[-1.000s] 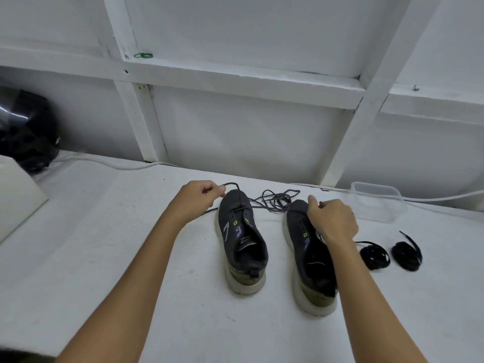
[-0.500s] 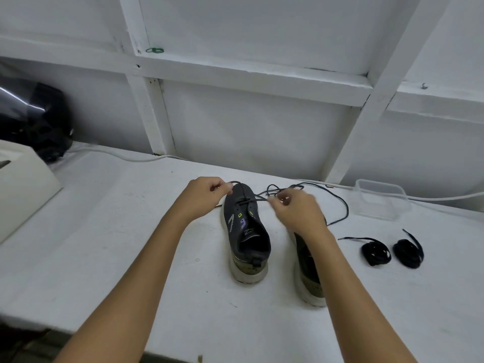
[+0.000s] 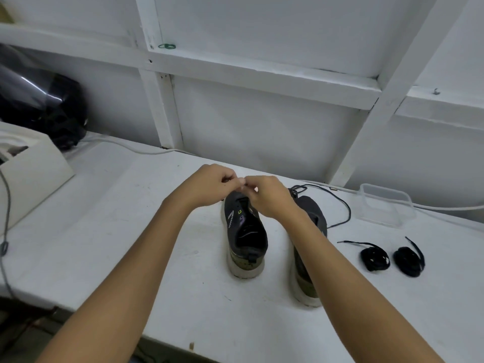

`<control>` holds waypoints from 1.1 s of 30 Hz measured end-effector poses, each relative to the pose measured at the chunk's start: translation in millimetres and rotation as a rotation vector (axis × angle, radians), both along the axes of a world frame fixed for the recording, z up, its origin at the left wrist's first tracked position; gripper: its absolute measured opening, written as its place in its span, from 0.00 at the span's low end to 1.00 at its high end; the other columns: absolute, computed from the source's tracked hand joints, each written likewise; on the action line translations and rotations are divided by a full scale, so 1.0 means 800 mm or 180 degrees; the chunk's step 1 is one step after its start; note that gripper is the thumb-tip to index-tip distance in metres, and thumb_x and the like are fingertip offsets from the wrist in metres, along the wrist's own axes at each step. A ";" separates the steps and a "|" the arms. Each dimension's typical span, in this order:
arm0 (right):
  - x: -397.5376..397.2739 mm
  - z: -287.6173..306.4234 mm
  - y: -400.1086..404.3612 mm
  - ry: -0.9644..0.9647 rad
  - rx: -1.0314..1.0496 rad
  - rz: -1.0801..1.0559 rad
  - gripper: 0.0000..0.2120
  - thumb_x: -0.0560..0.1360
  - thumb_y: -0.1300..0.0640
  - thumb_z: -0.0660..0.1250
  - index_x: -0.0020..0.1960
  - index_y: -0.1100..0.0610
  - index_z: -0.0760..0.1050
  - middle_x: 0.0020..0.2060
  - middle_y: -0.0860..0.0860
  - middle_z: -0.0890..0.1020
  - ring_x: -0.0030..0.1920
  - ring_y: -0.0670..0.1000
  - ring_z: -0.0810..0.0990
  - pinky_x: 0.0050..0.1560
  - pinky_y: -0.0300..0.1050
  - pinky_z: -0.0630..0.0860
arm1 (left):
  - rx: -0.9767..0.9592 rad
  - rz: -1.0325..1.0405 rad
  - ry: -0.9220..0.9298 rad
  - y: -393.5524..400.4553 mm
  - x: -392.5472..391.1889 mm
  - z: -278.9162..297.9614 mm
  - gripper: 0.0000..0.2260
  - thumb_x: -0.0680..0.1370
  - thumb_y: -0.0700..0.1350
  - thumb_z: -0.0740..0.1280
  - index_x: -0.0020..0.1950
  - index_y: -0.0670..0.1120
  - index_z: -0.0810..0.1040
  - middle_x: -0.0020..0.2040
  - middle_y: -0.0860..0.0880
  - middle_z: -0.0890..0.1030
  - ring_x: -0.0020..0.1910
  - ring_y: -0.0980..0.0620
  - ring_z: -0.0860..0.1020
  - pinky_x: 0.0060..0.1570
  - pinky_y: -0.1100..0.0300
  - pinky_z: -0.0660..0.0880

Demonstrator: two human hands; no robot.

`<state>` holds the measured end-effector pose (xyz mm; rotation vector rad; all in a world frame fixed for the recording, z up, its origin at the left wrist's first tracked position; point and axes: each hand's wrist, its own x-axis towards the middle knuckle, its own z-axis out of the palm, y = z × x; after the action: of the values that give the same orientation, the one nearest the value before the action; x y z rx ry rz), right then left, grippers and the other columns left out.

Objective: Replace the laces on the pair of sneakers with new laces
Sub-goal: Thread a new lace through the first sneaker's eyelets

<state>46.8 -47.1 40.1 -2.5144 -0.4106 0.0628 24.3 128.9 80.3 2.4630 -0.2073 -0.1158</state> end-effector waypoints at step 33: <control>0.036 0.028 0.008 0.0811 -0.0574 0.0589 0.21 0.78 0.48 0.70 0.70 0.45 0.74 0.62 0.46 0.80 0.51 0.48 0.85 0.55 0.47 0.77 | -0.0103 0.0333 0.0227 0.041 0.005 -0.030 0.13 0.82 0.56 0.62 0.44 0.55 0.83 0.44 0.49 0.82 0.44 0.46 0.78 0.45 0.54 0.74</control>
<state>75.2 -40.5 62.5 -2.5917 -0.5508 0.5073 28.3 161.7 56.5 2.4271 -0.0489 -0.1538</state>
